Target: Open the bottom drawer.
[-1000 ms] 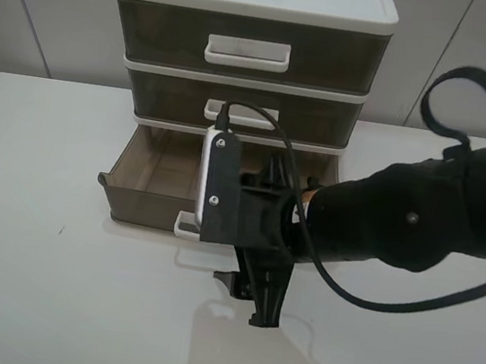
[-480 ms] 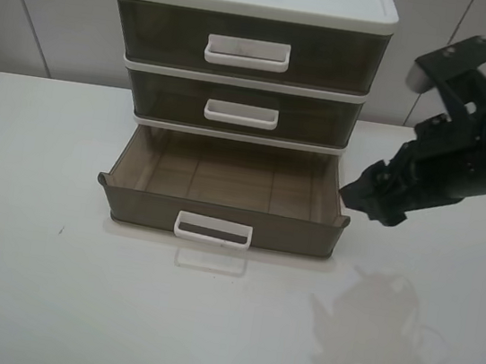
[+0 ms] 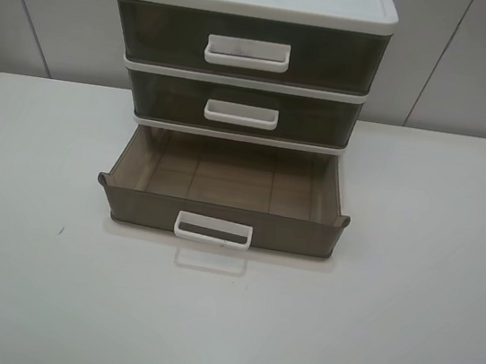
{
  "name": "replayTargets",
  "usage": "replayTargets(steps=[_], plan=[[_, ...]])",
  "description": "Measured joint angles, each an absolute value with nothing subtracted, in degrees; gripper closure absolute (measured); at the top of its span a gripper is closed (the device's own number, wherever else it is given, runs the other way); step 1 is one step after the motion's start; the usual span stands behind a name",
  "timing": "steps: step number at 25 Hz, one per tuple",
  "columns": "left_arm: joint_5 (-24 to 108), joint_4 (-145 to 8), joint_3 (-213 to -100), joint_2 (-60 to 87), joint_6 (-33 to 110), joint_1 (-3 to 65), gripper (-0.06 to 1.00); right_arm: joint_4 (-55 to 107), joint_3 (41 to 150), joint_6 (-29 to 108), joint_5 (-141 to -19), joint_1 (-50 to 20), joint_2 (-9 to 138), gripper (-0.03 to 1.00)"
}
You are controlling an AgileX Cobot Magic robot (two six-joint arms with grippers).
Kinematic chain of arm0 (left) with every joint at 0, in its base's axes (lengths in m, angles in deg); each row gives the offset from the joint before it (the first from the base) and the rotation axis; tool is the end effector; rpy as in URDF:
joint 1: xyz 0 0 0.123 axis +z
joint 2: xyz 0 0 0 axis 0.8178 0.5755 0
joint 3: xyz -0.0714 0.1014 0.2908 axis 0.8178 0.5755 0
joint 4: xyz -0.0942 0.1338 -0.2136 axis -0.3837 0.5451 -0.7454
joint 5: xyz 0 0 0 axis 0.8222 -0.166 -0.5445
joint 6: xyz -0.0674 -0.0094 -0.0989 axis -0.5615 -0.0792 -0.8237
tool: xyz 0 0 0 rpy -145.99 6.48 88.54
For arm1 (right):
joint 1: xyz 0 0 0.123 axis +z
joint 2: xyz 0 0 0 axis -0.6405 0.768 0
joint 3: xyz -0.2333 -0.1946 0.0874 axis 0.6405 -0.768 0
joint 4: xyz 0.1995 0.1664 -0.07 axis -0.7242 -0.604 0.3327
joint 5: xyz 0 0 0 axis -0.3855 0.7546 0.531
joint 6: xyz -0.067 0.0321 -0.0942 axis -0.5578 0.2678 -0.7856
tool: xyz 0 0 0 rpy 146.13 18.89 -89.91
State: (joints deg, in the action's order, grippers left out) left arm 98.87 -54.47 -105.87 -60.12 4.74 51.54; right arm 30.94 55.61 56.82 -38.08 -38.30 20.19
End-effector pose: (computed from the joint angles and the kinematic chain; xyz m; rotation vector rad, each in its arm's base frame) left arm 0.0039 0.0002 0.2743 0.0588 2.0329 -0.0303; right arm 0.0955 0.0080 0.3350 -0.1213 2.1739 0.0292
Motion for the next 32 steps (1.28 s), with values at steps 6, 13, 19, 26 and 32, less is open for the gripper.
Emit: replayTargets(steps=[6, 13, 19, 26, 32], plan=[[98.9, -54.5, -105.9, -60.1, 4.7, 51.5, 0.20, 38.2, 55.5, 62.4, -29.2, -38.3, 2.5, 0.23], [98.9, -54.8, -105.9, -60.1, 4.7, 51.5, 0.20, 39.6, 50.7, 63.2, -23.0, -38.3, -9.2, 0.23], [98.9, -54.5, -105.9, -60.1, 4.7, 51.5, 0.20, 38.7, 46.2, 63.0, -26.2, -38.3, -9.2, 0.23], [98.9, -54.5, -105.9, -60.1, 4.7, 51.5, 0.20, 39.3, 45.2, 63.0, -27.7, -38.3, -9.2, 0.23], [98.9, -54.8, -105.9, -60.1, 4.7, 51.5, 0.20, 39.5, 45.1, 63.0, -27.7, -38.3, -9.2, 0.23]])
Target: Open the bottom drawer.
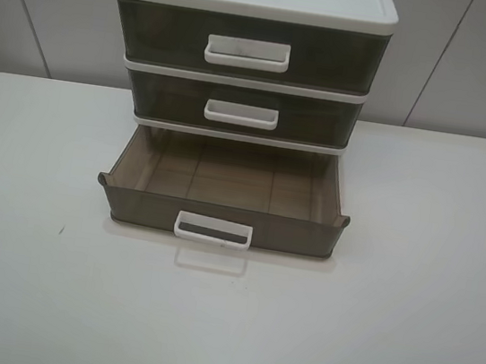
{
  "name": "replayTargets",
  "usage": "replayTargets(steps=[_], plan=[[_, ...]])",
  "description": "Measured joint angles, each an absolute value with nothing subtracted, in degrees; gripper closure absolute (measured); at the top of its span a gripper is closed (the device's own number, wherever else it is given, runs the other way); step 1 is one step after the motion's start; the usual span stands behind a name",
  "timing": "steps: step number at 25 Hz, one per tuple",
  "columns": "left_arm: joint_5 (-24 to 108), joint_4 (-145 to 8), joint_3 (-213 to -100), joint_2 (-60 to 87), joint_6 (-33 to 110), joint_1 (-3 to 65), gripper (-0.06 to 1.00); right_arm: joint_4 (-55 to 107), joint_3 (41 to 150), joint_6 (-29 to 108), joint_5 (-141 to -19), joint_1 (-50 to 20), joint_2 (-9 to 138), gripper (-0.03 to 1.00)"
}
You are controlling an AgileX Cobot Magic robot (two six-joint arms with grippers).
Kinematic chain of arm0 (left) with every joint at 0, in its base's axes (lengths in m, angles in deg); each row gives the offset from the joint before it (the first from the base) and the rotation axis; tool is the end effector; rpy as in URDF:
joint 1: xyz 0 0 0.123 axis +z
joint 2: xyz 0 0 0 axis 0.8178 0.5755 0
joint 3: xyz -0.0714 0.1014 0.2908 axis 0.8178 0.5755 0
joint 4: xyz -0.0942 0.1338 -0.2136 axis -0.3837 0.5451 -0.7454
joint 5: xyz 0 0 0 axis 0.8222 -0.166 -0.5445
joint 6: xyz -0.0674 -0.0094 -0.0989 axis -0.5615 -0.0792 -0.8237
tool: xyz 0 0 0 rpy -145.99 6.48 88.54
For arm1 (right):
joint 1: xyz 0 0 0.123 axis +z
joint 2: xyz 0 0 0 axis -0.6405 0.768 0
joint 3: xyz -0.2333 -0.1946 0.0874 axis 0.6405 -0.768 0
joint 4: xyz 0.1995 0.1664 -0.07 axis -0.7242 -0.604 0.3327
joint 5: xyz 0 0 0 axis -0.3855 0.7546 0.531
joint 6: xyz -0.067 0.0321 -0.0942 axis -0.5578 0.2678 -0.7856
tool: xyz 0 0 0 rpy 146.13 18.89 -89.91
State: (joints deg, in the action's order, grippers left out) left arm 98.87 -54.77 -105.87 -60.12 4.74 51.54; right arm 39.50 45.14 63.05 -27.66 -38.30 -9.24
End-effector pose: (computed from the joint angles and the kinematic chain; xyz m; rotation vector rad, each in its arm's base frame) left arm 0.0039 -0.0003 0.2743 0.0591 2.0330 -0.0366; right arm 0.0018 -0.0095 0.2780 -0.0102 2.0273 -0.0854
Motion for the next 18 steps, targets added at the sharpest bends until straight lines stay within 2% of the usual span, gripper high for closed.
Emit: replayTargets(steps=[18], plan=[[98.9, -54.8, -105.9, -60.1, 4.7, 51.5, 0.20, 39.5, 45.1, 63.0, -27.7, -39.6, -9.2, 0.23]])
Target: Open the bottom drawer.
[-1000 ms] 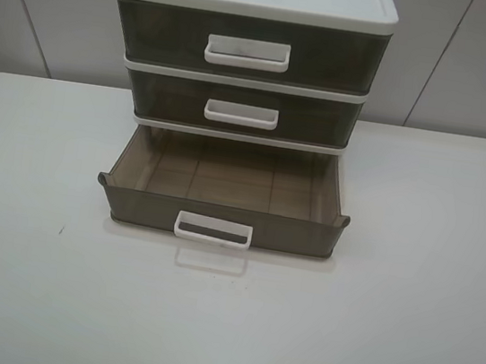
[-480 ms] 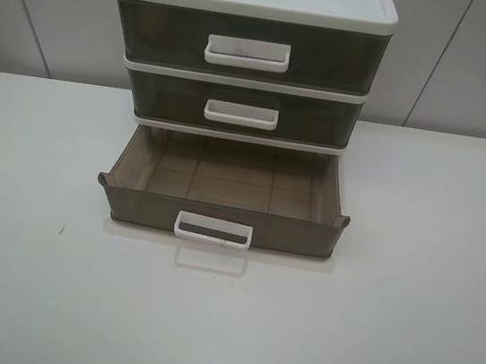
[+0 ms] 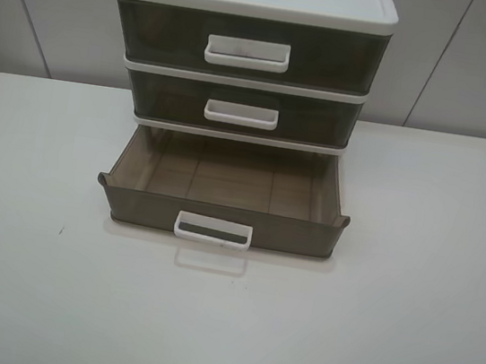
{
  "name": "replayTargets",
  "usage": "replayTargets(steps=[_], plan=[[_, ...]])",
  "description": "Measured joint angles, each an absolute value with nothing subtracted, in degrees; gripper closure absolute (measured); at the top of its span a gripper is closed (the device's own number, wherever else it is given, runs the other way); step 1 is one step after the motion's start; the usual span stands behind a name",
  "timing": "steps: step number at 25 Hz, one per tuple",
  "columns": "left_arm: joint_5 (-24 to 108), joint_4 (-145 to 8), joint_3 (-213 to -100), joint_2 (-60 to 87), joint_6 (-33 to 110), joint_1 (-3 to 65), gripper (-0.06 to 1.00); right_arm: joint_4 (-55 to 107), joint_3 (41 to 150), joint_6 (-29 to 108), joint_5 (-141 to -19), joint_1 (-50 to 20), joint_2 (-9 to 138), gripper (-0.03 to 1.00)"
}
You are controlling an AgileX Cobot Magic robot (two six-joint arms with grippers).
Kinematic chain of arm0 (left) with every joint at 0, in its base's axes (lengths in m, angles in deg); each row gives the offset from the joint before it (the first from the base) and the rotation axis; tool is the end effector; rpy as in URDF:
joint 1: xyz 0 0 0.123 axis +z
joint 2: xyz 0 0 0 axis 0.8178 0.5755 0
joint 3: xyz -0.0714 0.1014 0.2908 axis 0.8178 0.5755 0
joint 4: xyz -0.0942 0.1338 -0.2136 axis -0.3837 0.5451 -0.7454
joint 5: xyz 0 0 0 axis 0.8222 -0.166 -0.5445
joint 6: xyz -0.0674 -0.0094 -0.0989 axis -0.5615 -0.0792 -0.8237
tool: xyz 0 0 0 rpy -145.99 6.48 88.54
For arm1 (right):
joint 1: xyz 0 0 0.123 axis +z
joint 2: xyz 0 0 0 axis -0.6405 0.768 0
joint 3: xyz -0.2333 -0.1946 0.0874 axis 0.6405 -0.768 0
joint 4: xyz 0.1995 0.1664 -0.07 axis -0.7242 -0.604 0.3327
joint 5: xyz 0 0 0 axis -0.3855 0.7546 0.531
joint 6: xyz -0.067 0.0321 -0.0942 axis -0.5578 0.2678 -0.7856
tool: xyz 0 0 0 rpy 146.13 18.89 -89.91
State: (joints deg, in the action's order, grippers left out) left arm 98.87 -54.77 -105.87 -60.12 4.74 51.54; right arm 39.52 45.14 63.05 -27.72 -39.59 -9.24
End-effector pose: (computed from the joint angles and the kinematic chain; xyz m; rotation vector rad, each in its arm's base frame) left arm 0.0039 -0.0003 0.2743 0.0591 2.0330 -0.0366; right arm 0.0017 -0.0096 0.2781 0.0126 2.0266 -0.1000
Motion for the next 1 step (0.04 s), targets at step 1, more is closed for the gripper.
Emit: replayTargets(steps=[1], plan=[[98.9, -54.8, -105.9, -60.1, 4.7, 51.5, 0.20, 39.5, 45.1, 63.0, -27.7, -39.6, -9.2, 0.23]])
